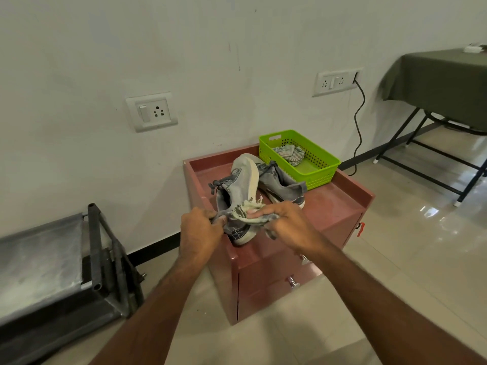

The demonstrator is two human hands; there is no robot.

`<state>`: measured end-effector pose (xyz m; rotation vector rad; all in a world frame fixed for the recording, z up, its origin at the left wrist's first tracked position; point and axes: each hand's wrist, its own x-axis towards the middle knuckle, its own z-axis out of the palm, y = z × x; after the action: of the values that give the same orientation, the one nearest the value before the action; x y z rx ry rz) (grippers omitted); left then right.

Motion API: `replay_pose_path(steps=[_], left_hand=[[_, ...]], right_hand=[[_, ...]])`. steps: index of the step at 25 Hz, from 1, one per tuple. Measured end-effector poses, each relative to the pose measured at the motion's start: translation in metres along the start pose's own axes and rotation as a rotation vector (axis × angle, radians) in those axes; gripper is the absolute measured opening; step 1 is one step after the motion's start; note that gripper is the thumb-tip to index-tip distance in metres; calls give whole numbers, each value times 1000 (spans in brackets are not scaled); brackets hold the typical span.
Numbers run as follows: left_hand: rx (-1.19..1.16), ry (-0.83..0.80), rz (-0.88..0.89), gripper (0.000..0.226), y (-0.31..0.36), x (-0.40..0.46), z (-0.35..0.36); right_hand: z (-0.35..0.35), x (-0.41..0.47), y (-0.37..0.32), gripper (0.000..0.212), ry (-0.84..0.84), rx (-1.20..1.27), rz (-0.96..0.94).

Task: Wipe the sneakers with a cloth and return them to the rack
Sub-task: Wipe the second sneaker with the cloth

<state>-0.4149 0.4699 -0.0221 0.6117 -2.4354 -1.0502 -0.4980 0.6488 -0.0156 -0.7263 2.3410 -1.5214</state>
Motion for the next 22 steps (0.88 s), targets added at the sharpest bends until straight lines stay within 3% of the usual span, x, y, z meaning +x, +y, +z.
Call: replay_pose_path(steps=[2,4,6,10,11,14,16,18,20,22], left_hand=[[1,9,33,29,5,0,4],[-27,9,74,23,12,-3,10],[-89,9,110,8,23,-13,15],[-368,26,46,54,36,-25,23],[-442,-5,-9,62,36,-25,24],[-597,-118,-75,71,30,-23,27],[-638,-112,-55,63,25,-23,24],[-609,12,-4,55,21,-21,16],[-490,107,77,59,16,-20,12],[-339,111,142,73,10,-20,10]], right_hand=[[-20,4,4,59,147,273,113],[-21,12,8,62,240,339,113],[-5,12,6,62,196,182,-13],[23,0,18,66,1,-464,-309],[26,-1,19,65,-4,-552,-300],[26,9,18,35,133,-622,-268],[20,15,17,23,238,-363,-199],[18,14,10,17,287,156,-69],[26,8,3,16,252,584,43],[35,3,1,21,205,834,100]])
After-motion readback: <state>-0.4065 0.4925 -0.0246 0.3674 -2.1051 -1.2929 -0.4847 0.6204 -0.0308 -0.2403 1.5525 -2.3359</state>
